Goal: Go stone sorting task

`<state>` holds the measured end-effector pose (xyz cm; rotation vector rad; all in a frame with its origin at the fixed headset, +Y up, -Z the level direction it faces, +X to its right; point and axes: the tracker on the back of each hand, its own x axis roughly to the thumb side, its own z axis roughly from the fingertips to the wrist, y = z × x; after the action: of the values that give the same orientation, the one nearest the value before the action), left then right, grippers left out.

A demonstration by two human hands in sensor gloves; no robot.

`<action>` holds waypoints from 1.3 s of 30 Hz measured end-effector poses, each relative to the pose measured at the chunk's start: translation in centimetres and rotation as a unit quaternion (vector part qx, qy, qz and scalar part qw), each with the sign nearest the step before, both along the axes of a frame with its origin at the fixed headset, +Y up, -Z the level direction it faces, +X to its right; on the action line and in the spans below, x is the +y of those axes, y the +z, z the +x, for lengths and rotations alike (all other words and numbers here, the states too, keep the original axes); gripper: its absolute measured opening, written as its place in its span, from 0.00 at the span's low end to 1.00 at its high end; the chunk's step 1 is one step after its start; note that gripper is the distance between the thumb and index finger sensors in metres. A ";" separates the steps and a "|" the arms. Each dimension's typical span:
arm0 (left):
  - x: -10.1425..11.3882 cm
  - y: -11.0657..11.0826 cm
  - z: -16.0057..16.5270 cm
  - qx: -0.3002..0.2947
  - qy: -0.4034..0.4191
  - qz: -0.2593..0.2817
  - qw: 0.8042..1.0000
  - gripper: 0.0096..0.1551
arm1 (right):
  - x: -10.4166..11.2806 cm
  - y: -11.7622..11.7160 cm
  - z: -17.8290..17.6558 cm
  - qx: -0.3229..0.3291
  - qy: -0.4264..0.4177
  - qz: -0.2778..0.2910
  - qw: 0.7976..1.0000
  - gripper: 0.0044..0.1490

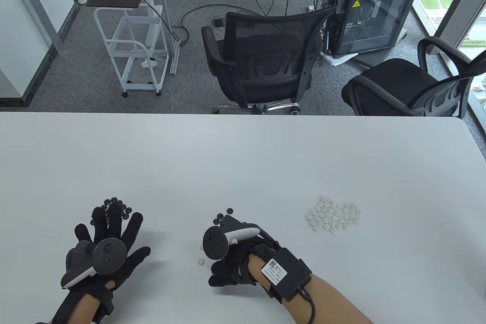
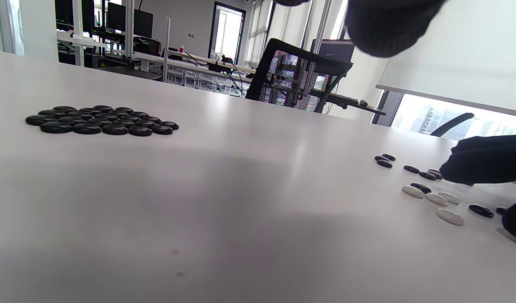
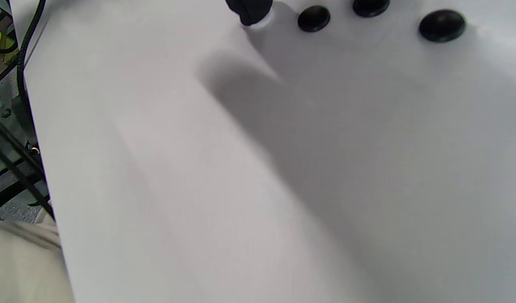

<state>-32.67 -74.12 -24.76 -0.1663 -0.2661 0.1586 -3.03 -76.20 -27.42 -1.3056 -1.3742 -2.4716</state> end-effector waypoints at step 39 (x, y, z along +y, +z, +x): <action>-0.3 -0.2 0.5 0.000 -0.012 -0.008 1.000 0.49 | -0.1 -5.7 24.5 -0.377 0.035 0.067 0.923 0.48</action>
<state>-32.21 -74.44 -24.98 -0.1846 -0.2631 0.1368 21.46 -76.26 -33.08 -0.2395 -1.2550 -3.0839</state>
